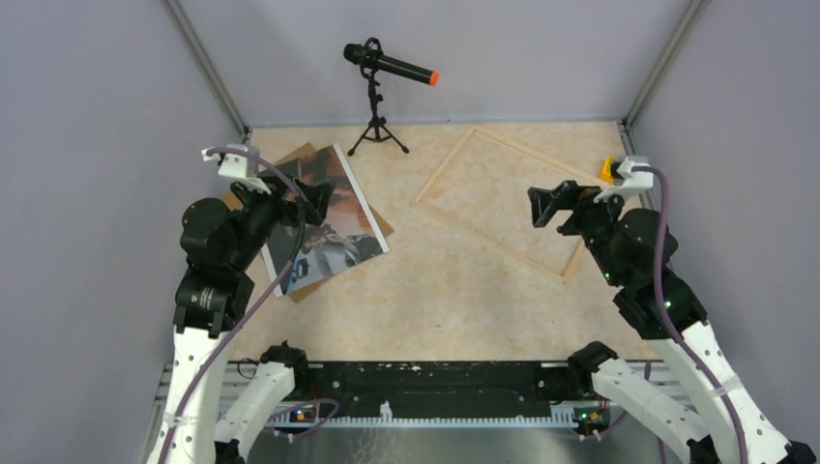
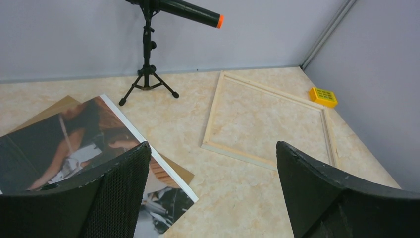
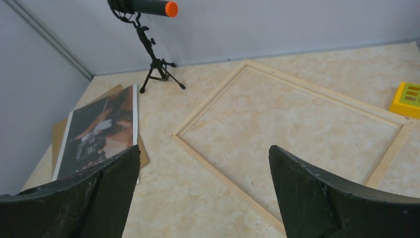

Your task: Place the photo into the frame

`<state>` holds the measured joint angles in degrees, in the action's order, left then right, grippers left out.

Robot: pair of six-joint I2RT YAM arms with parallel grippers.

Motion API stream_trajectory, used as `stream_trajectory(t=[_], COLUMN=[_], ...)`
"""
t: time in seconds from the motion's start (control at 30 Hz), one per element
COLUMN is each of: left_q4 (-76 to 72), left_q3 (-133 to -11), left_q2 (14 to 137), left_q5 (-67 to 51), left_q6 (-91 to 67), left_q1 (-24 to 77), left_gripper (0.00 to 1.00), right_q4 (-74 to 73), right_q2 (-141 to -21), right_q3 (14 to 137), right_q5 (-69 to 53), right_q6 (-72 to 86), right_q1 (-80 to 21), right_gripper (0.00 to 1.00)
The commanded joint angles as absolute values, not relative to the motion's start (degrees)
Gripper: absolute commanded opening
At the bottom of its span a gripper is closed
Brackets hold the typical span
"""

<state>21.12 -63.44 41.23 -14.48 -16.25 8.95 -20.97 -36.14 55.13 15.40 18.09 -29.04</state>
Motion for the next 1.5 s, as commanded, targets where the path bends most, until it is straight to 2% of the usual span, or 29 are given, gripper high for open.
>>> stream_trajectory(t=[0.0,0.2,0.47,0.57,0.73,1.07,1.47], left_q4=[21.1,21.5,27.8,25.9,25.4,24.4,23.7], left_q3=[-64.5,-59.6,-59.5,-56.1,-54.0,-49.5,-48.2], left_q2=[44.1,45.8,50.7,49.2,48.6,46.9,47.8], left_q5=[-15.8,-18.9,-20.2,-20.8,-22.6,-22.3,-21.7], left_q6=[-15.0,-15.5,-11.5,-11.6,-11.1,-10.3,-10.6], left_q1=[9.1,9.1,9.1,9.1,9.1,9.1,9.1], left_gripper=[0.98,0.98,0.98,0.98,0.98,0.98,0.98], right_q4=[-18.0,-13.4,-17.3,-17.9,-16.3,-19.6,-17.0], right_q2=[-41.4,-49.7,-73.7,-80.3,-87.5,-85.2,-74.4], right_q3=[54.7,51.3,57.9,59.8,58.1,50.2,35.6], right_q5=[15.1,7.8,12.6,12.3,3.3,11.8,3.5], right_q6=[16.8,16.1,19.9,23.4,29.4,33.9,43.1], right_q1=[-29.5,-29.5,-28.9,-24.4,-13.2,-10.3,-12.9], right_gripper=[0.99,0.99,0.99,0.99,0.99,0.99,0.99])
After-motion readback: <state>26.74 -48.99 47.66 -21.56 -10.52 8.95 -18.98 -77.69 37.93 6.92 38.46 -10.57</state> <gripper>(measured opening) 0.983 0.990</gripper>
